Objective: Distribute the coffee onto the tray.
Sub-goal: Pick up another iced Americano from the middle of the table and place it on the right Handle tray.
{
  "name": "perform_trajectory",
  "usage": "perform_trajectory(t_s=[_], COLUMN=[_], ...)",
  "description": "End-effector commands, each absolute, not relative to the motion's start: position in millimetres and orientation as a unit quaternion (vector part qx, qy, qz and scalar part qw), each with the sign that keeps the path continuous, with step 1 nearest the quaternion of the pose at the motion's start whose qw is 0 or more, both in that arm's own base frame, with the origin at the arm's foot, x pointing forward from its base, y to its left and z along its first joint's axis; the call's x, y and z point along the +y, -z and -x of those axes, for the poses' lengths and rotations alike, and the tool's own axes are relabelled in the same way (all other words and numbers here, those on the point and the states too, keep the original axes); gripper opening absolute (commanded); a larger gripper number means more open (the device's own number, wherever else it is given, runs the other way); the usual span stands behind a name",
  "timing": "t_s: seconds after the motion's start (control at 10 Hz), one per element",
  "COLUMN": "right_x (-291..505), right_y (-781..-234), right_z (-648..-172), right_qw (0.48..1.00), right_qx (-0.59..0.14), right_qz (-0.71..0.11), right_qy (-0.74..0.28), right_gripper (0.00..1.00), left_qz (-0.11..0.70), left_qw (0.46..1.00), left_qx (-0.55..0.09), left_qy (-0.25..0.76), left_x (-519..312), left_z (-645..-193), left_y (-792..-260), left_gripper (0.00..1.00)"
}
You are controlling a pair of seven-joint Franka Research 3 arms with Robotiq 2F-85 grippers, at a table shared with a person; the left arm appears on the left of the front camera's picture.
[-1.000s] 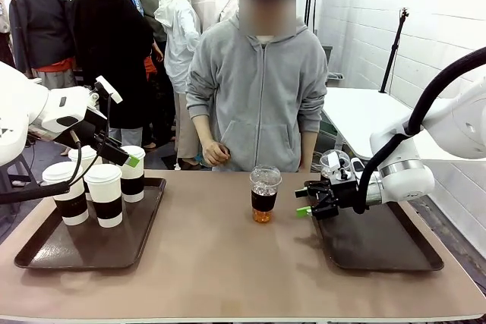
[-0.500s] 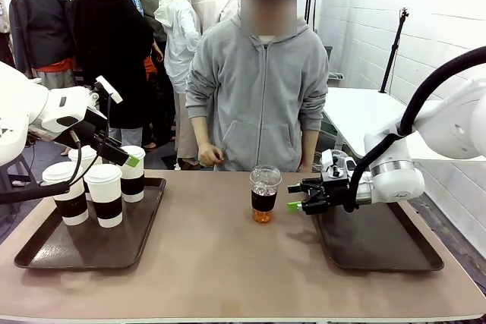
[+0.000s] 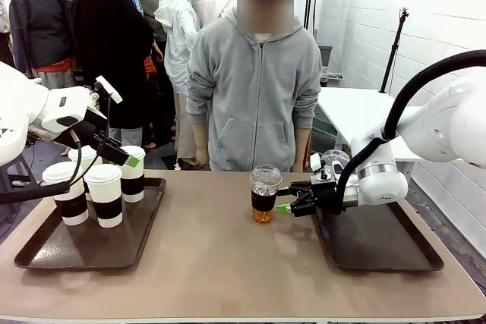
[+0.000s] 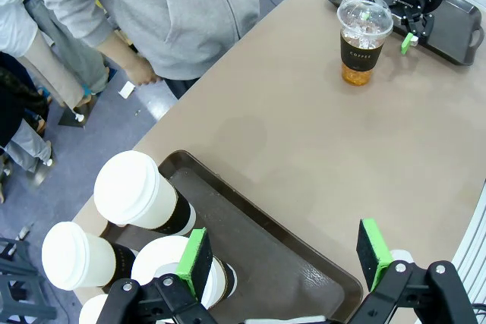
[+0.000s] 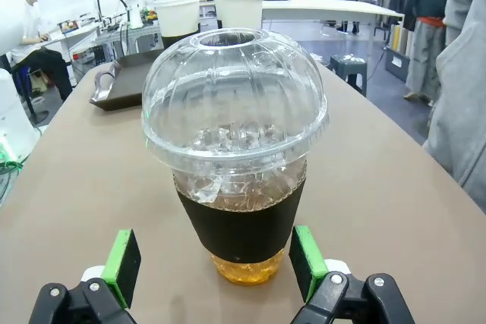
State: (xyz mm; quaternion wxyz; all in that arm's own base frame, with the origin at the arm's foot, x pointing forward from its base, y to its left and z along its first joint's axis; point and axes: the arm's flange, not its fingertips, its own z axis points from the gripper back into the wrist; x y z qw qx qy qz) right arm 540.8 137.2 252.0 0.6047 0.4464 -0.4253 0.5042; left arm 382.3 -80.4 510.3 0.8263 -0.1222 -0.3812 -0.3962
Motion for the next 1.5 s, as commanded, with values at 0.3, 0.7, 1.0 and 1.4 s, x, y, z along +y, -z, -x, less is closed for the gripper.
perform_trajectory(t_s=[0.3, 0.7, 1.0, 1.4], right_x=[155, 171, 173, 183], right_y=[-246, -244, -243, -237], right_z=[-552, -554, -556, -559], right_qw=[0.587, 0.584, 0.603, 0.609], right_qx=[-0.442, -0.437, -0.452, -0.455], right_qz=[-0.459, -0.467, -0.444, -0.450], right_qy=[-0.499, -0.500, -0.485, -0.468], right_gripper=[1.00, 1.00, 1.00, 1.00], left_qz=[0.125, 0.125, 0.125, 0.125], left_qw=[0.824, 0.824, 0.824, 0.824], left_qx=[-0.382, -0.382, -0.382, -0.382], left_qy=[0.398, 0.398, 0.398, 0.398], left_x=[-79, -79, -79, -79], left_z=[-384, -384, -384, -384], left_y=[-508, -508, -508, -508], left_gripper=[1.00, 1.00, 1.00, 1.00])
